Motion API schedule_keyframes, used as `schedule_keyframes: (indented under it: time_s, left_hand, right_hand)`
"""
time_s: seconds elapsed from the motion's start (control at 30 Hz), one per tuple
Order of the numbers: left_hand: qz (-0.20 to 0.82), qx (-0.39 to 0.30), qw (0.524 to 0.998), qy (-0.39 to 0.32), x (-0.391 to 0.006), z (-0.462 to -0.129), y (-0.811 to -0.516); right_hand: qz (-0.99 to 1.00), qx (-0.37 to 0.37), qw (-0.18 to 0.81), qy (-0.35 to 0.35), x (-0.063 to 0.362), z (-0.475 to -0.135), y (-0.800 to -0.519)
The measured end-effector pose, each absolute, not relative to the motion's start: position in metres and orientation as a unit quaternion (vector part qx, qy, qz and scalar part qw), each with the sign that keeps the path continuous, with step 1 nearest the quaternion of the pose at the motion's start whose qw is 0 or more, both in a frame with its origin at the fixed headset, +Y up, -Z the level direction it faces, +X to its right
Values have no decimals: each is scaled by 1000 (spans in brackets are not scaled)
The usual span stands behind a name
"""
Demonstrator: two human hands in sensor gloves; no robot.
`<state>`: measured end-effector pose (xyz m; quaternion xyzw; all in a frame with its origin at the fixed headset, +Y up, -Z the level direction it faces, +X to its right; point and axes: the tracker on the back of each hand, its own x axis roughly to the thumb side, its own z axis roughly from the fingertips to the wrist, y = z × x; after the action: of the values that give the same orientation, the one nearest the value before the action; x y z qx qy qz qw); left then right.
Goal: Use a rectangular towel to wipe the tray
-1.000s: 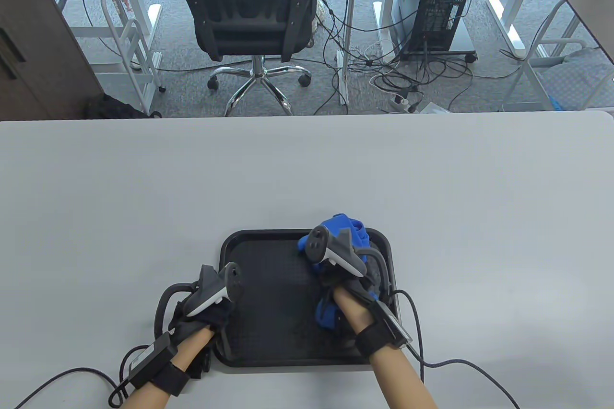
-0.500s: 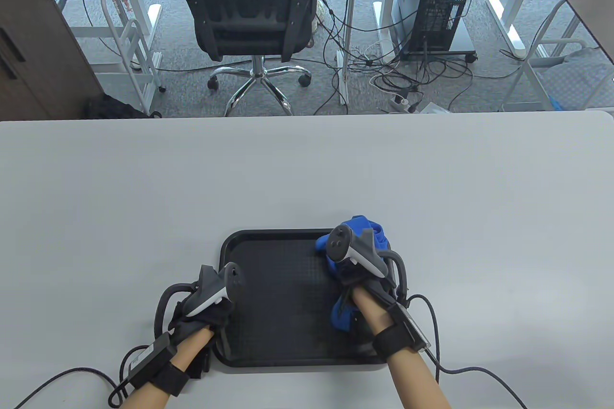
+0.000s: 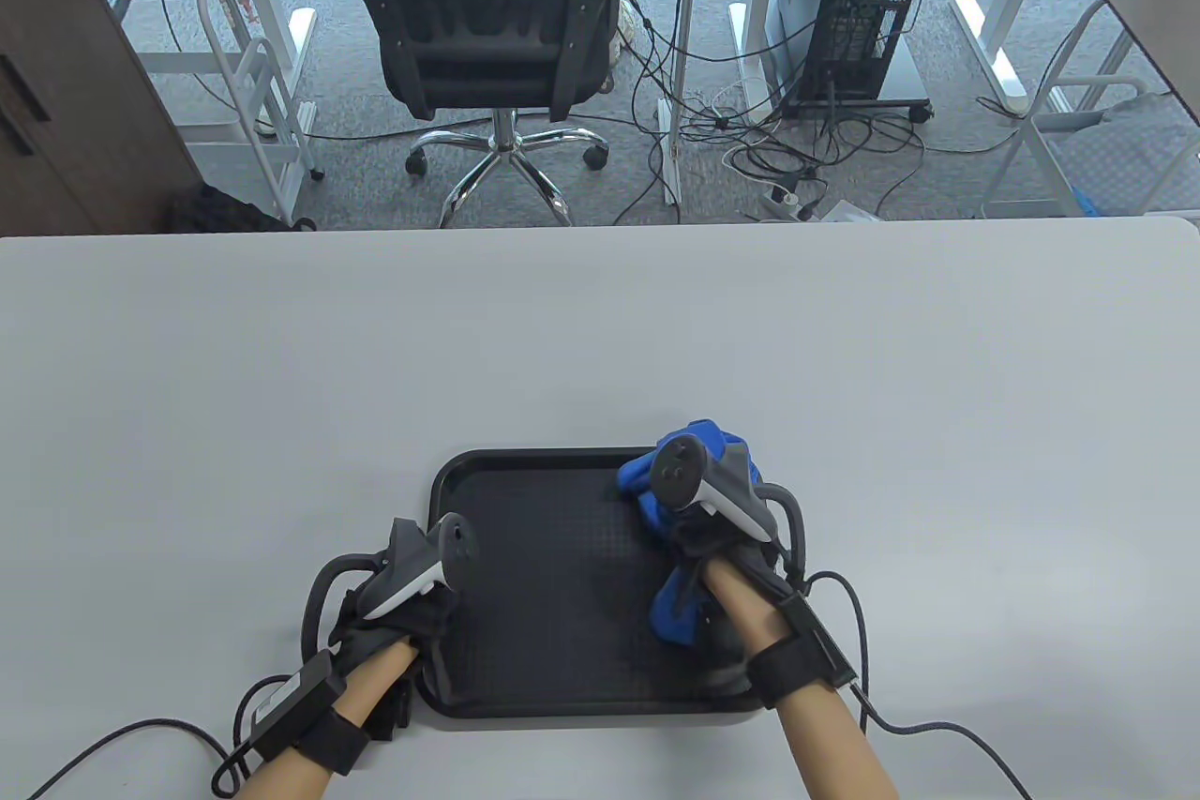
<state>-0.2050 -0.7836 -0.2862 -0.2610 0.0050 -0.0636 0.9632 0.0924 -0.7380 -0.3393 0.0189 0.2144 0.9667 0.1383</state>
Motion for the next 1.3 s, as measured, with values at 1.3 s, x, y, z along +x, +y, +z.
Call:
schedule_keyframes:
  time_s: [1.3]
  left_hand:
    - [-28,-282,959,15,-212,-290,-783]
  right_hand:
    - [989,-27,37,143,219,-300,-761]
